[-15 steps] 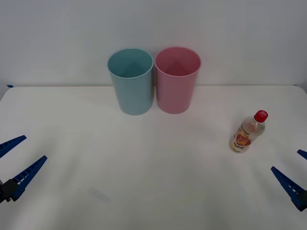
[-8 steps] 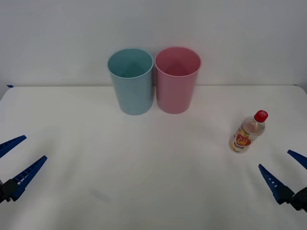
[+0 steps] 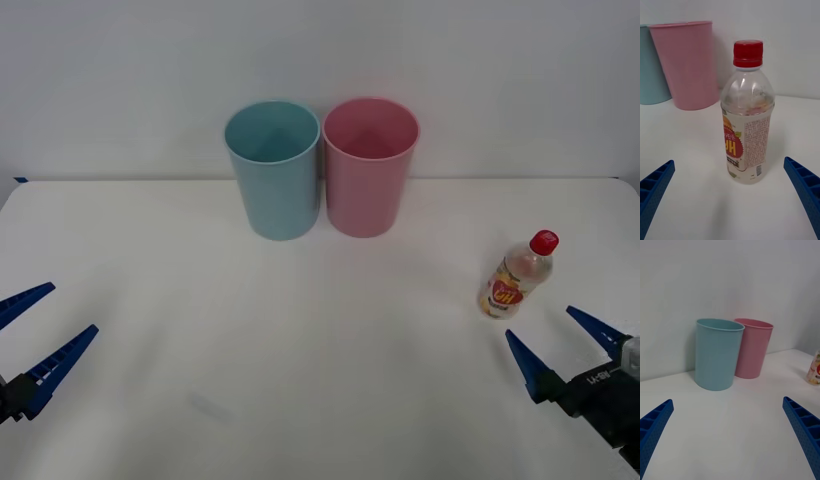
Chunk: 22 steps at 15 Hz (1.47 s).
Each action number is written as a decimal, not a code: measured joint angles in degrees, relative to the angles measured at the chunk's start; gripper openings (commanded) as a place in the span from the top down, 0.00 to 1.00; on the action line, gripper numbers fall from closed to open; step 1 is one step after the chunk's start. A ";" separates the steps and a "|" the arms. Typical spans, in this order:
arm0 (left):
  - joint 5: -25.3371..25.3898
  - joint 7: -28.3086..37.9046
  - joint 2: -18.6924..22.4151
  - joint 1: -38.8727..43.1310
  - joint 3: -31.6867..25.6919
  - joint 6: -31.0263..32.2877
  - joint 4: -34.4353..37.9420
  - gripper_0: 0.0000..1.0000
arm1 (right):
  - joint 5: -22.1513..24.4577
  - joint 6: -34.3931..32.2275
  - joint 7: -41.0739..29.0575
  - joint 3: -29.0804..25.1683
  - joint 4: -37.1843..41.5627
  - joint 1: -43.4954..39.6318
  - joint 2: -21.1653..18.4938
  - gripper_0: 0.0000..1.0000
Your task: Grasp the object on the table and drop it into the matching bin: aluminum can to the light blue bin, PET bottle to the pink bin.
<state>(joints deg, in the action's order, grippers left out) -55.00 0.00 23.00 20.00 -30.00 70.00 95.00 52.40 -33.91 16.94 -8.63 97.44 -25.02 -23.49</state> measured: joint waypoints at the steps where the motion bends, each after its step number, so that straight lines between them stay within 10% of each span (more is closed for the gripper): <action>1: 0.00 0.00 0.00 0.00 0.00 0.00 0.00 0.00 | 0.96 -0.07 0.24 0.09 -1.87 1.66 0.85 0.00; 22: 0.00 0.00 0.00 0.00 0.00 0.00 0.00 0.00 | 2.85 1.83 3.71 3.27 -23.08 23.44 2.91 0.00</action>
<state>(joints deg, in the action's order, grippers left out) -55.00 0.00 23.00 20.00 -30.00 70.00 95.00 55.25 -32.08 20.65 -5.36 74.36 -1.59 -20.58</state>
